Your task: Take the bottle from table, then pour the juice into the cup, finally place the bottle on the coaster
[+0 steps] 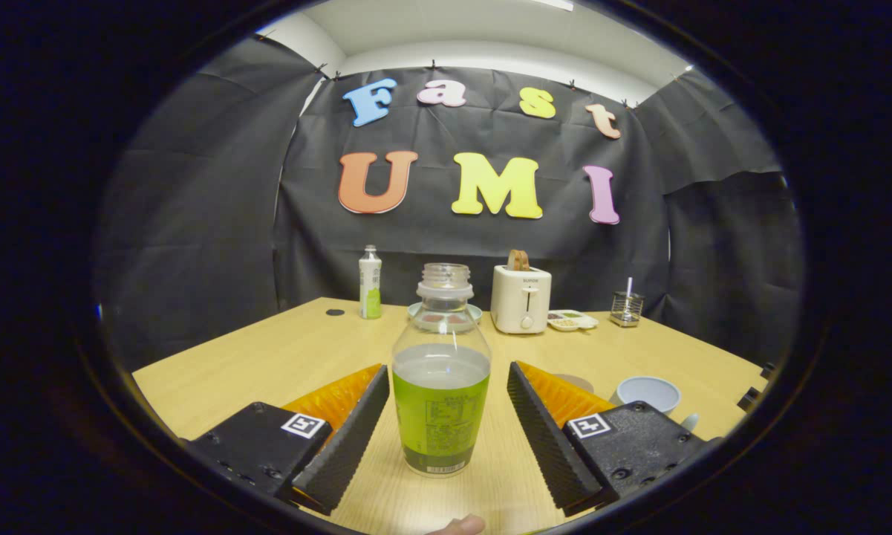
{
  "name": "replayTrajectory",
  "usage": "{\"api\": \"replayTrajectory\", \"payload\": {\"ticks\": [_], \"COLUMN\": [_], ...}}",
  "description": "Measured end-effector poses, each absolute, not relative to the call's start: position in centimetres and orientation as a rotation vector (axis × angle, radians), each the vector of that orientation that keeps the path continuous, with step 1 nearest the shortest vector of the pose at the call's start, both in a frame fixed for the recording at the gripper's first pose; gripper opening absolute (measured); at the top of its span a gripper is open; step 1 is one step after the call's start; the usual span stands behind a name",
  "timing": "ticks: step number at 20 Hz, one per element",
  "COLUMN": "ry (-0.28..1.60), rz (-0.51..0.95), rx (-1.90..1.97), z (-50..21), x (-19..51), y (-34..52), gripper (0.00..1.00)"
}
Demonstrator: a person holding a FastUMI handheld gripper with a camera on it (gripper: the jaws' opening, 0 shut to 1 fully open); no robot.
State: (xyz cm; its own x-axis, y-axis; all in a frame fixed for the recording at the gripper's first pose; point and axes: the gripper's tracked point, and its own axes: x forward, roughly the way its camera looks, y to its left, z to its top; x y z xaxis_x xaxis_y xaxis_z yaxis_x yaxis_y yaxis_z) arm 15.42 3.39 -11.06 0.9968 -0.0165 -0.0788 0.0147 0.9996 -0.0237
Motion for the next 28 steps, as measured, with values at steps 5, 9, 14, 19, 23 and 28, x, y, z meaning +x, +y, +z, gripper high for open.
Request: {"api": "replayTrajectory", "payload": {"ticks": [5,9,14,19,23,28], "ry": [0.07,0.085,0.082,0.068,0.04,0.065], "rz": [-0.013,-0.067,-0.025,0.016,0.032,0.097], "rx": [-0.032,-0.088,-0.023,0.085,0.22,0.361], "z": [-11.1,-10.7,-8.2,-5.7,-4.4,-4.5], "x": [17.2,17.2,15.8,13.3,11.6,10.6], "y": [4.4,4.1,4.5,3.8,2.2,0.8], "gripper": [1.0,0.87,0.82,0.81,0.8,0.8]}}
